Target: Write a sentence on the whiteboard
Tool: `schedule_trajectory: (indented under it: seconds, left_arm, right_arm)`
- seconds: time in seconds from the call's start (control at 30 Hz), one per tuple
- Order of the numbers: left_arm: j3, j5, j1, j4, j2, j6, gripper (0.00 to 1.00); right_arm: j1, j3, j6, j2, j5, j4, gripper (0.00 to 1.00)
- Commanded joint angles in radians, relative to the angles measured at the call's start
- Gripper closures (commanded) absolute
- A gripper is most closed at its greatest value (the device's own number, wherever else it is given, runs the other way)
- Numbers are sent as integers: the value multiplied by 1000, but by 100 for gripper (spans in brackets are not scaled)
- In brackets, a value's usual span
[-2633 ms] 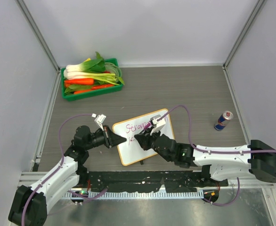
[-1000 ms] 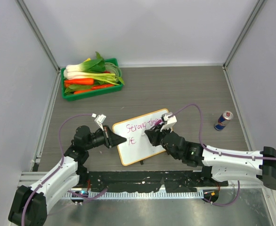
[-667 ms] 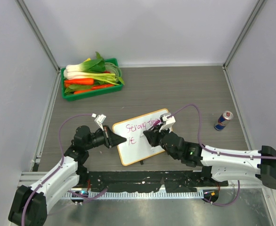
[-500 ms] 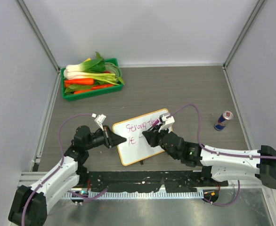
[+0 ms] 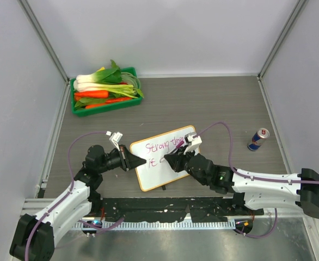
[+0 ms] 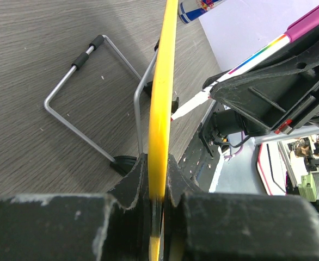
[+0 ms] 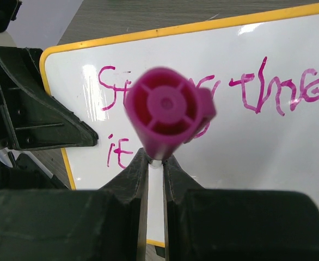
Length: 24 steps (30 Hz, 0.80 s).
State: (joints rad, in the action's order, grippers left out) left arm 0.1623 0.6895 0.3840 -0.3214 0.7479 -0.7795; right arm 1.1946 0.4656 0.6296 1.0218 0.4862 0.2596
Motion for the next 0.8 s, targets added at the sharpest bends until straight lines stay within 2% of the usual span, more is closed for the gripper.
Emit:
schedule_trajectory:
  seconds: [0.0,0.47,0.77]
  left_arm:
    - [-21,-77,-8,88,13,98,100]
    - [-21,-77,-8,90,10,100,100]
    - [-21,-79,-8,90,8,98,100]
  right_arm:
    - [-3,-18,5,-20,52,-37,99]
    - [-3,25,-44,-43,147,-11,99]
    - [-1,25,-28,-12,97,-29,99]
